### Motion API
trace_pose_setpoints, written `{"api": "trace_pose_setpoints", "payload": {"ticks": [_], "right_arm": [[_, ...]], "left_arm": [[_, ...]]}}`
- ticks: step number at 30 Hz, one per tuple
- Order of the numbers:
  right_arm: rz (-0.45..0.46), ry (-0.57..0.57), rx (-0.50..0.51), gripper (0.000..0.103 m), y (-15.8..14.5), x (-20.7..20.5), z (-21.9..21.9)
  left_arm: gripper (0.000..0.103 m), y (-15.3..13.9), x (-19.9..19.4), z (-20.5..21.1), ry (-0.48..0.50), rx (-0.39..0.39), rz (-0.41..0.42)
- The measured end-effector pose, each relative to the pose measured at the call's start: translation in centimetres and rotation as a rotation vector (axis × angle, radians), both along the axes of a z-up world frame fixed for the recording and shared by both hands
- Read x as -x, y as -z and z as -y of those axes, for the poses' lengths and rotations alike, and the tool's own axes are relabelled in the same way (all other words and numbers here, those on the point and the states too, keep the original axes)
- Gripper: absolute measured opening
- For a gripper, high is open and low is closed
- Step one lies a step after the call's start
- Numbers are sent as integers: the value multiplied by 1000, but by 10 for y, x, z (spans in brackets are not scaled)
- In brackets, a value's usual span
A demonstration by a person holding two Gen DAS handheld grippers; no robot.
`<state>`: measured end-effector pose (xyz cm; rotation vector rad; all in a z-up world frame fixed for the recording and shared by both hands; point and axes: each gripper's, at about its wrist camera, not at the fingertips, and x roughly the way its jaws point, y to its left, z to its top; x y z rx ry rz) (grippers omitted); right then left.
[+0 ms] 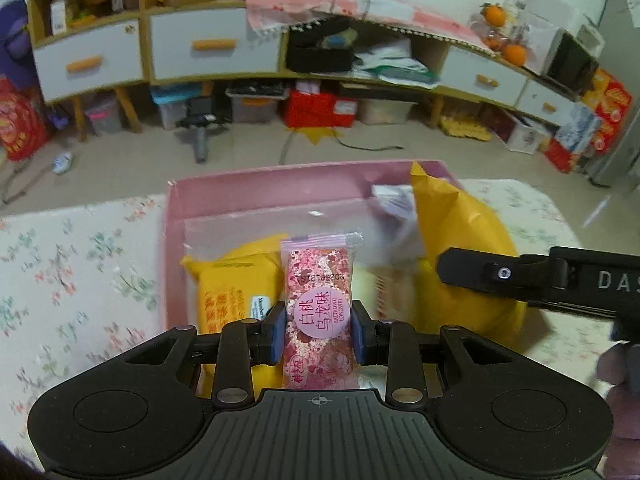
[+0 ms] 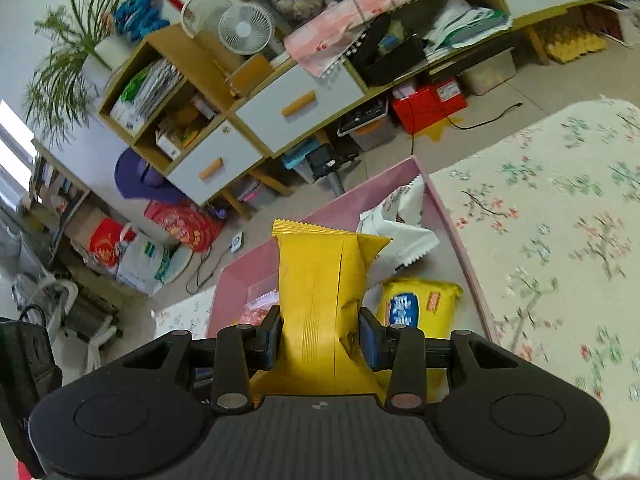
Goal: Organize snacks
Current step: 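Carry the pink bag and yellow bag into the box and release both, then move both grippers back over the remaining snacks on the table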
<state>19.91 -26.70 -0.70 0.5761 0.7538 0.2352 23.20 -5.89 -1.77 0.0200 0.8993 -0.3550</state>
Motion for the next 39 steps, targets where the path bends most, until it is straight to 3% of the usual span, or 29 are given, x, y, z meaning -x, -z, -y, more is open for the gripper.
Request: {"api": "trace_pose_setpoints", "payload": {"ticks": [8,13,17,19,22,27,31,39], "right_arm": [[-5,-40,51,9,9,-27,-2],[6,-44,57,10,10,-31,0],[5,-37,43,21,8,-33,2],[10,-23,28,28,7,-32,5],[11,-5,19,31,5,-30,9],[0,10,20,39,1,-24,10],[8,19,49,53,-8,-17,9],[30,17,127,65,-31,8,8]], "left_arm": [[29,4,-15,12,8,-70,117],[30,7,-24,13,6,-62,162],[34,8,-23,10,17,-38,172],[42,7,-21,9,24,-36,174],[55,3,-16,10,36,-20,173],[66,-3,-8,12,44,-30,155],[78,-9,3,11,48,-29,141],[88,-26,31,2,41,-15,125]]}}
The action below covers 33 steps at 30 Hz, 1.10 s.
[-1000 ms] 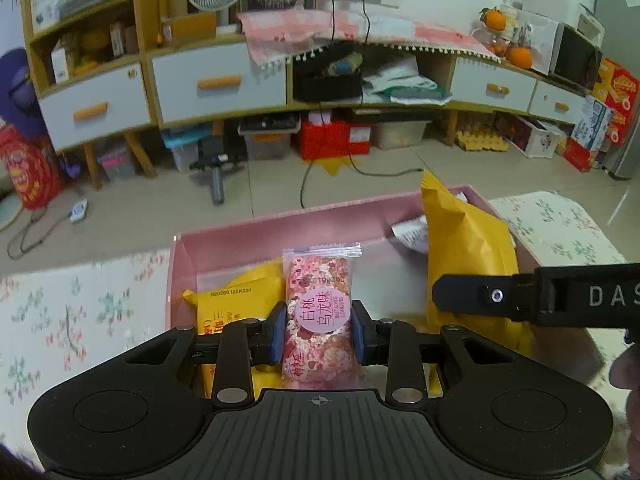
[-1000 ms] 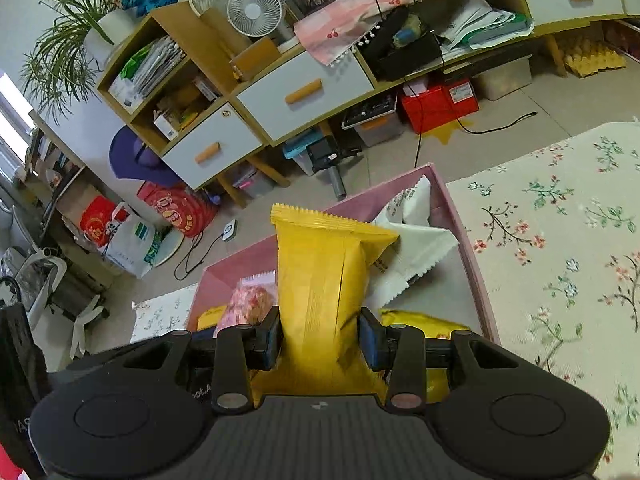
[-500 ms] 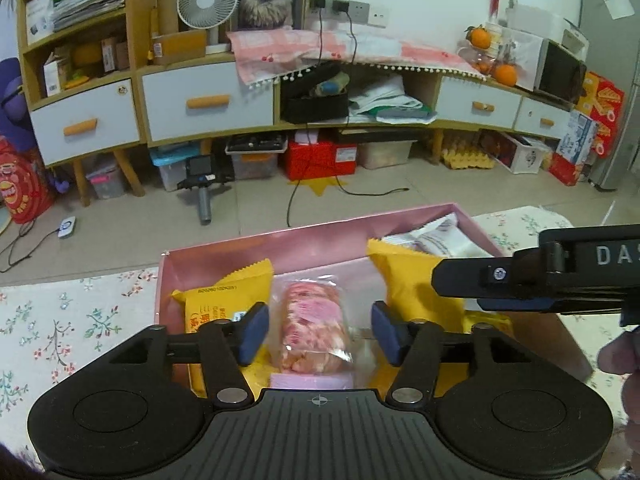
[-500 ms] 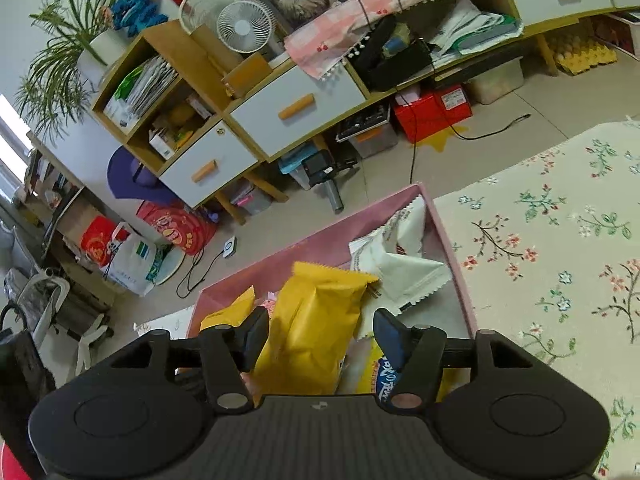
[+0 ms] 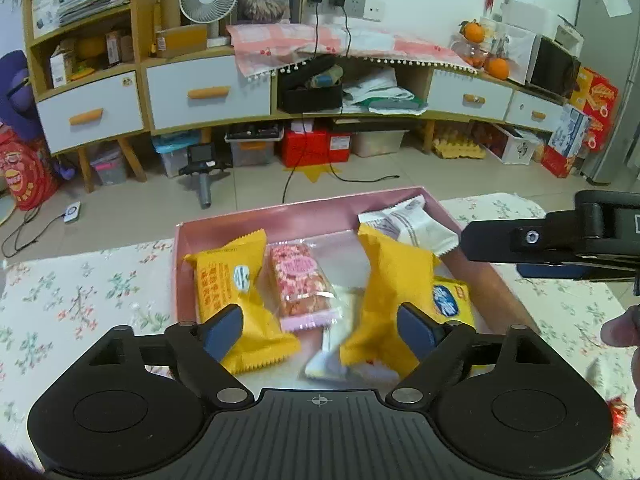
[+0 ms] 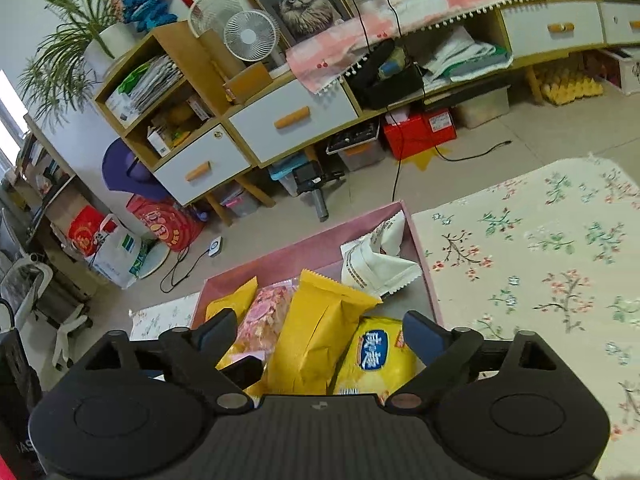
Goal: Organize snacks
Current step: 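Move both grippers back over the remaining snacks on the table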
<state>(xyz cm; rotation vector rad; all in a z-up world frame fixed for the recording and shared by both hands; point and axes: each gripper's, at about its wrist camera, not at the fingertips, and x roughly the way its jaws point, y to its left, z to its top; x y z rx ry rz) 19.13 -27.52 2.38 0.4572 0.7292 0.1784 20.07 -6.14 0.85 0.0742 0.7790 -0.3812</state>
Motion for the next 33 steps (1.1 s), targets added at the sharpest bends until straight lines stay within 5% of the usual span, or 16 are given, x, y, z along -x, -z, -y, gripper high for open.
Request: {"api": "trace_pose_setpoints", "payload": {"ticks": [17,26,33], "right_arm": [[47,-12,183,77,-14,87,12],[124,-14,260,78,-2,137,20],[103,6,320,78,13,153,40]], "left_arm": [[98,-15,91,-24,12,-17,-26],[99,9,138,-31,43,-13,-50],[99,29,155,-27,75,-56,-50]]}}
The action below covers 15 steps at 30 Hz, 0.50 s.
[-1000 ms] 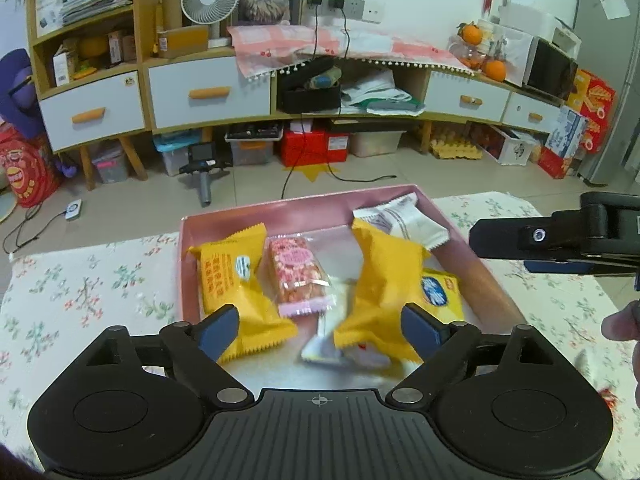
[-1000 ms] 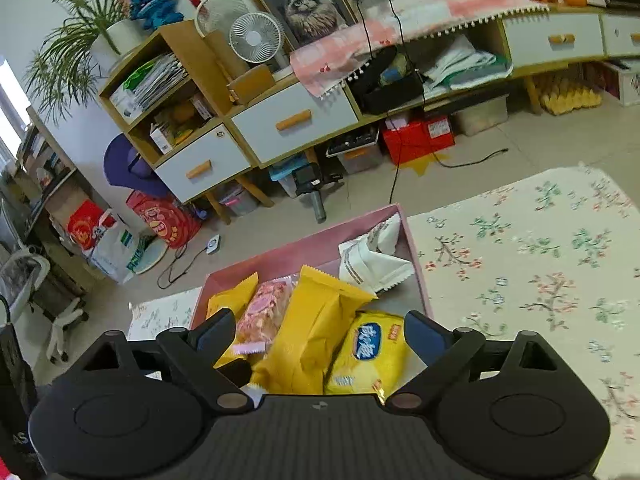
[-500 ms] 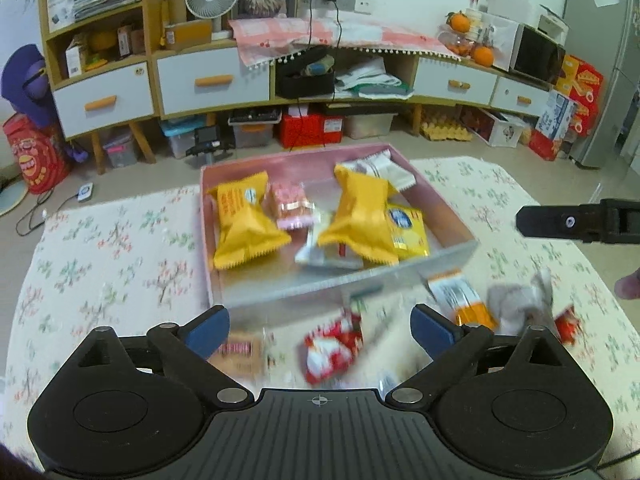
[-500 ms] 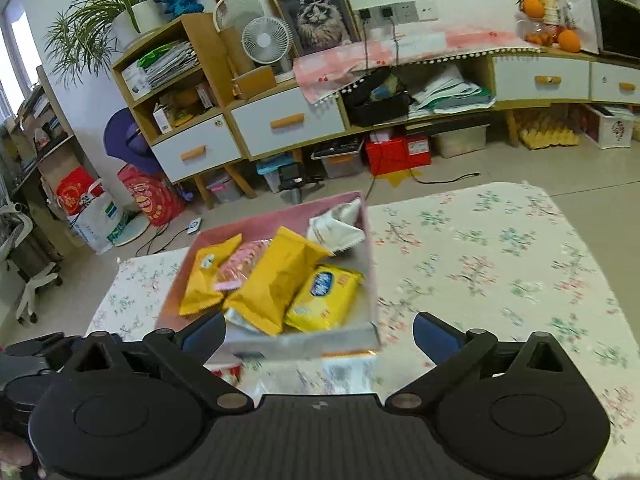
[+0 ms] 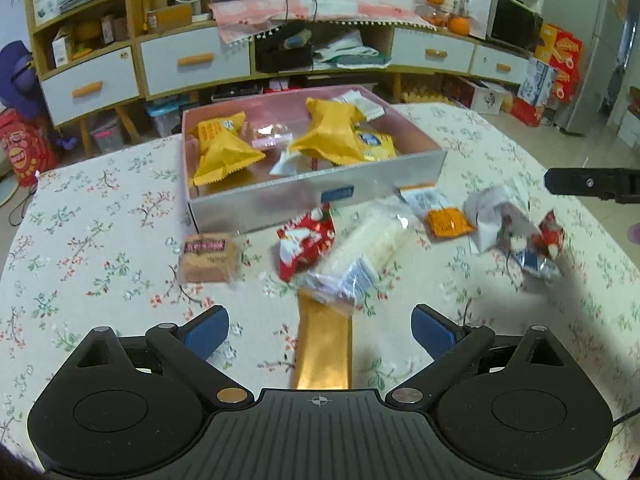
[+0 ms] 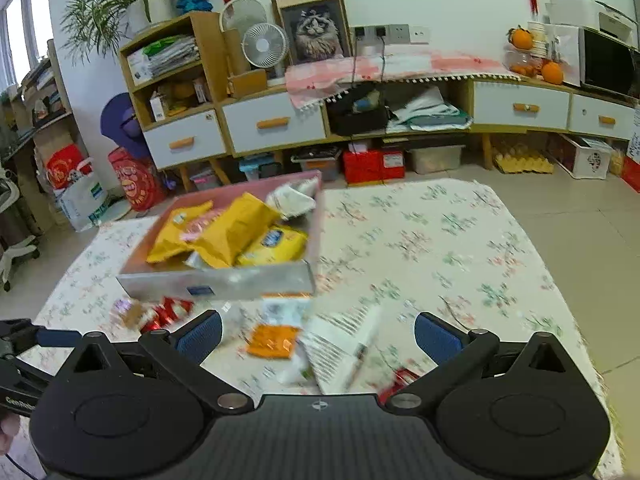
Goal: Organize snacks
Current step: 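Move both grippers back over the remaining snacks on the table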
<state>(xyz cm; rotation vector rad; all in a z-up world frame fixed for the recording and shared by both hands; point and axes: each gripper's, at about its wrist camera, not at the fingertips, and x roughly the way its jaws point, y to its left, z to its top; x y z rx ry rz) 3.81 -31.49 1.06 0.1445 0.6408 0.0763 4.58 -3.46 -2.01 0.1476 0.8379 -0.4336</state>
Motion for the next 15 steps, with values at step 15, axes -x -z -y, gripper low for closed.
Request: {"api": "trace_pose_setpoints", "payload": {"ticks": [15], "right_arm": [[-102,20,99,78,37,19,29]], "left_arm": [[97,22,11,-4,24,36,-21]]}}
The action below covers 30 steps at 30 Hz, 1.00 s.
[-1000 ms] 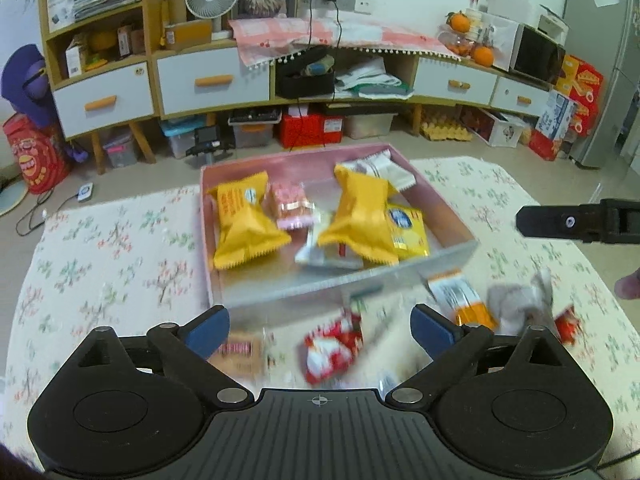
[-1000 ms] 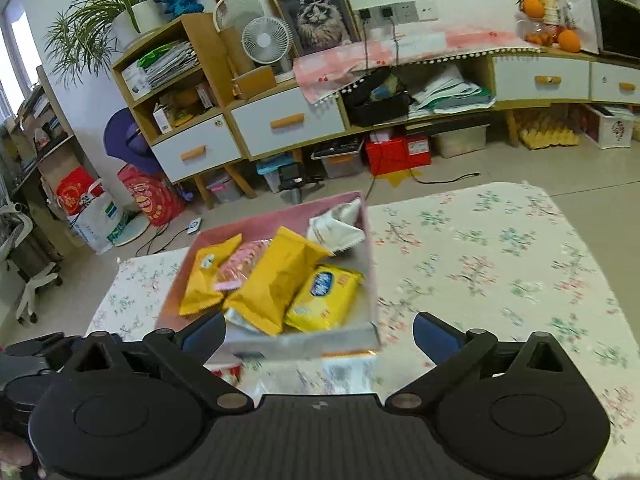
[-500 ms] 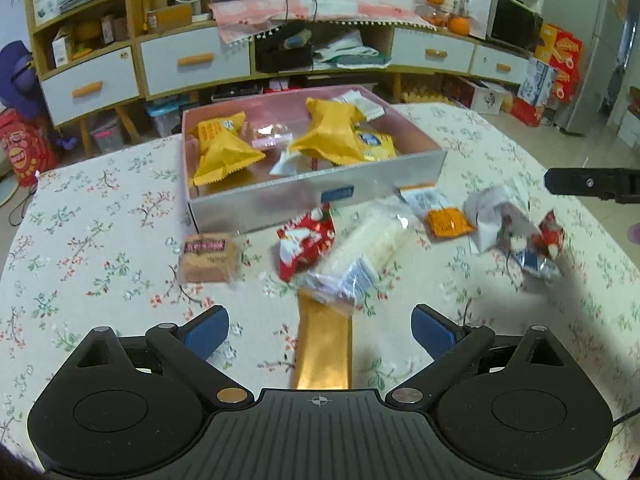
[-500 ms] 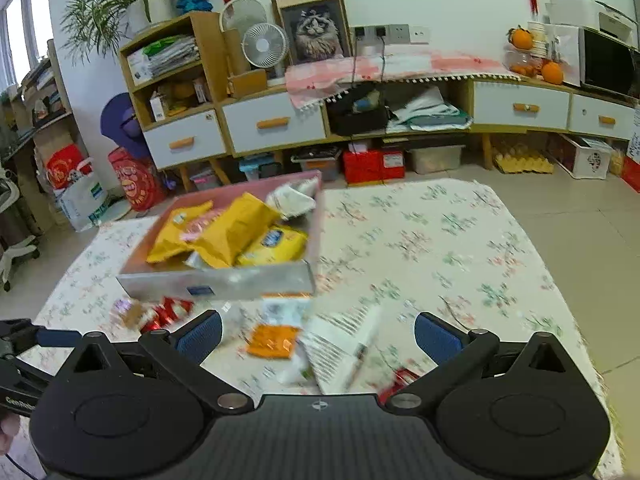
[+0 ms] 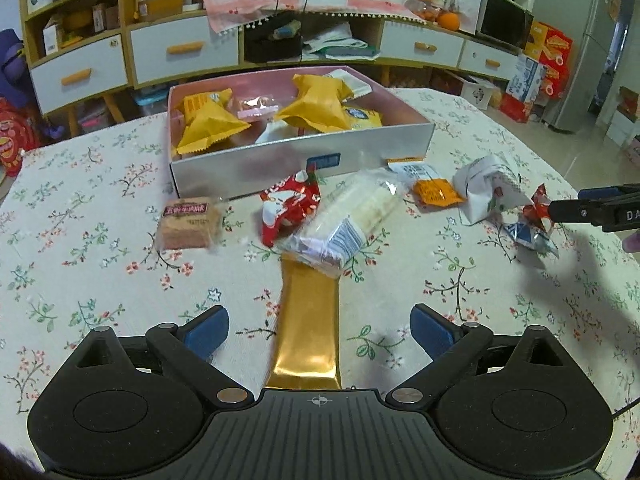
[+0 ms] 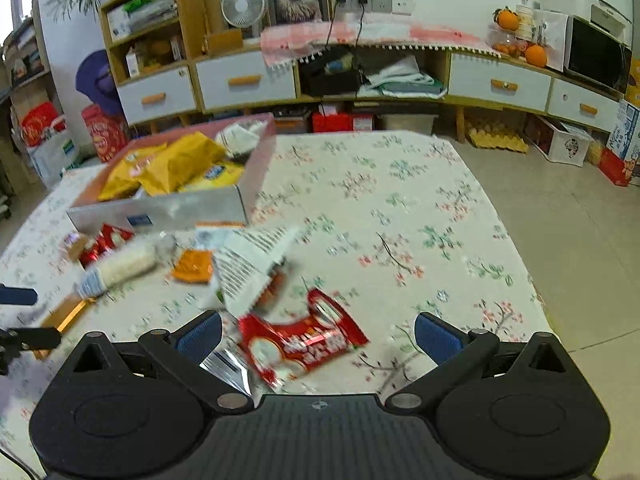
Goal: Organize snacks
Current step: 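Move both grippers back over the remaining snacks on the table, then grasp the gold bar with the left gripper while the right grasps the red candy packet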
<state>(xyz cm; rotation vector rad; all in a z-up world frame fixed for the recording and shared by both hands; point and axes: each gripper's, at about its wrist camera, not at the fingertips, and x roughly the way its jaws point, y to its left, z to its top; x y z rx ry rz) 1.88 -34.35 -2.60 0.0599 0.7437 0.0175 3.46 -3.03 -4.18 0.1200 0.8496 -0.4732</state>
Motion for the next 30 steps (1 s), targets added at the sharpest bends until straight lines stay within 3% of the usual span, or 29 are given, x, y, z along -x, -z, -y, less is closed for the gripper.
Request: {"api": "trace_pose_setpoints", "payload": {"ticks": [5,12,16,23,30], "right_arm": [[-28,-12,27,78,10,-4,3],[-40,-58,67,75,21,-10,0],[-62,-61,56,61,24,-14,3],[-57,-86,56,45,27,-16,2],[-43,-110,72,30,24,-16,-2]], "left_arm": [[90,4,0,-1,2,6,-12],[62,9,0,1,11,-1,-32],[52,8,0,2,11,-6,-22],[32,8,-1,5,-1,-54,-3],[28,6,-3,2,-18,-46,-23]]}}
